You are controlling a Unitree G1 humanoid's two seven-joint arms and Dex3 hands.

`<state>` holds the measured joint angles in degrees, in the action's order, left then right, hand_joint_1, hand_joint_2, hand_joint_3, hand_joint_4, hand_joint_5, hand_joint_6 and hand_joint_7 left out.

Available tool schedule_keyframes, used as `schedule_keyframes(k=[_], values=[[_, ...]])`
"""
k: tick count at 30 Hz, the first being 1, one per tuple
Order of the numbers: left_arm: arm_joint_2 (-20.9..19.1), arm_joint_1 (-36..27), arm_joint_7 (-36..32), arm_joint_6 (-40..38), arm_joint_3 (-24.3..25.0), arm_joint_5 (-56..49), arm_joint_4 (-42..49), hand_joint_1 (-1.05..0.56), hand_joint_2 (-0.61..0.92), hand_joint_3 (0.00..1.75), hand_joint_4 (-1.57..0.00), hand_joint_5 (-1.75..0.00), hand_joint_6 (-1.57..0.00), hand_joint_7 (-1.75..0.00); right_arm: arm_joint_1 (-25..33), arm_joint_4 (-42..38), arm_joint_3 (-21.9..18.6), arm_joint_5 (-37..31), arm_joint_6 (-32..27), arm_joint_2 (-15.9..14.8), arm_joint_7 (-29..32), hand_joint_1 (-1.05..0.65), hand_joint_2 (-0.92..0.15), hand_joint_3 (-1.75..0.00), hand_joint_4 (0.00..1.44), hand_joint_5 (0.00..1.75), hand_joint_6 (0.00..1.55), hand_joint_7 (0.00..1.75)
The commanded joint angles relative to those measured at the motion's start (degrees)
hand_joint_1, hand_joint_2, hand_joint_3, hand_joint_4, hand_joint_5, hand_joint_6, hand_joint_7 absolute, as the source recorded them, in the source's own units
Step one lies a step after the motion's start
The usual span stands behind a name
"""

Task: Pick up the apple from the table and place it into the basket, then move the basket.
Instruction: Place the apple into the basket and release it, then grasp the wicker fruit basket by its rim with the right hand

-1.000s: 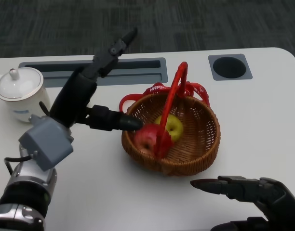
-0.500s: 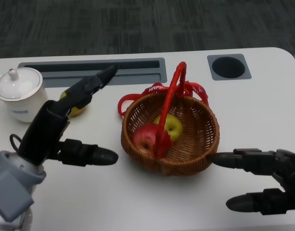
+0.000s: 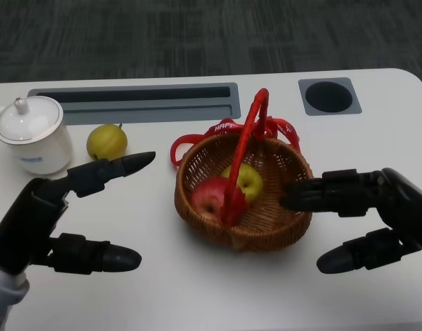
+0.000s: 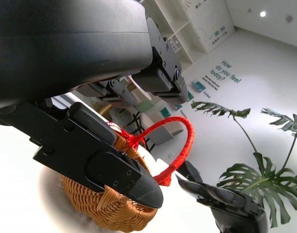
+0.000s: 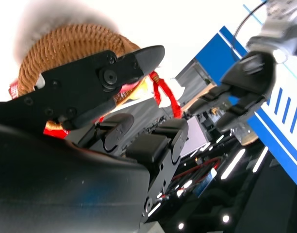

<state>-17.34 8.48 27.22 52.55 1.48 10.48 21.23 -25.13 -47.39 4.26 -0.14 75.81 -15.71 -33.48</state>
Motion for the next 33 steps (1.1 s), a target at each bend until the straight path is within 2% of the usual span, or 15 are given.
schedule_keyframes(k=[1, 6, 9, 12, 18, 21, 23, 28, 33], values=[[-2.03, -1.77, 1.28, -1.13, 0.78, 1.61, -2.24, -0.65, 0.67, 0.00, -0.67, -0.05, -0.63, -0.03, -3.62, -4.77, -0.63, -4.76, 1.55, -1.95, 2.92, -0.68, -0.81, -0.01, 0.55, 0.00, 0.55, 0.00], [-2.93, -4.05, 1.81, -1.71, 1.40, 2.19, -4.55, -0.63, 0.66, 0.00, -0.68, -0.04, -0.64, -0.02, -8.93, -10.06, -0.80, -18.06, 3.70, -4.55, 11.01, -0.76, -0.87, -0.02, 0.50, 0.00, 0.48, 0.00], [-3.14, -5.13, 1.79, -2.02, 1.66, 2.03, -5.92, -0.63, 0.65, 0.00, -0.69, -0.04, -0.65, -0.02, -11.80, -10.82, 0.15, -29.43, 3.48, -6.75, 19.55, -0.82, -0.90, -0.02, 0.49, 0.00, 0.47, 0.00], [-3.20, -6.11, 1.69, -2.25, 1.94, 1.81, -7.33, -0.64, 0.66, 0.00, -0.71, -0.04, -0.67, -0.02, -14.40, -11.73, 3.17, -39.23, 1.62, -9.06, 29.25, -0.86, -0.92, -0.02, 0.52, 0.01, 0.49, 0.01], [-3.09, -7.62, 1.40, -3.05, 2.68, 1.81, -9.70, -0.63, 0.67, 0.01, -0.74, -0.04, -0.68, -0.02, -19.21, -13.86, 13.65, -54.65, -4.00, -12.97, 48.76, -0.90, -0.92, -0.01, 0.57, 0.02, 0.53, 0.01], [-2.79, -7.74, 1.03, -3.26, 2.99, 1.23, -10.26, -0.64, 0.67, 0.00, -0.76, -0.04, -0.69, -0.02, -22.00, -14.19, 21.02, -62.63, -7.64, -13.59, 59.57, -0.89, -0.92, -0.03, 0.58, 0.02, 0.53, 0.01], [-2.46, -7.46, 1.09, -3.37, 2.84, 1.28, -10.37, -0.64, 0.67, 0.00, -0.77, -0.04, -0.70, -0.02, -23.94, -15.57, 25.50, -66.18, -9.70, -13.18, 64.57, -0.90, -0.92, -0.04, 0.58, 0.02, 0.53, 0.01], [-1.42, -7.18, 0.90, -2.77, 2.57, 1.28, -10.86, -0.64, 0.67, 0.00, -0.79, -0.05, -0.72, -0.02, -27.39, -19.70, 33.76, -69.51, -12.65, -11.38, 70.64, -0.90, -0.92, -0.05, 0.59, 0.02, 0.52, 0.01], [-0.48, -7.70, 0.07, -2.64, 2.73, 0.34, -12.27, -0.65, 0.66, 0.00, -0.82, -0.05, -0.74, -0.02, -29.16, -22.69, 40.33, -70.72, -16.09, -9.29, 72.40, -0.90, -0.92, -0.07, 0.60, 0.02, 0.52, 0.01]])
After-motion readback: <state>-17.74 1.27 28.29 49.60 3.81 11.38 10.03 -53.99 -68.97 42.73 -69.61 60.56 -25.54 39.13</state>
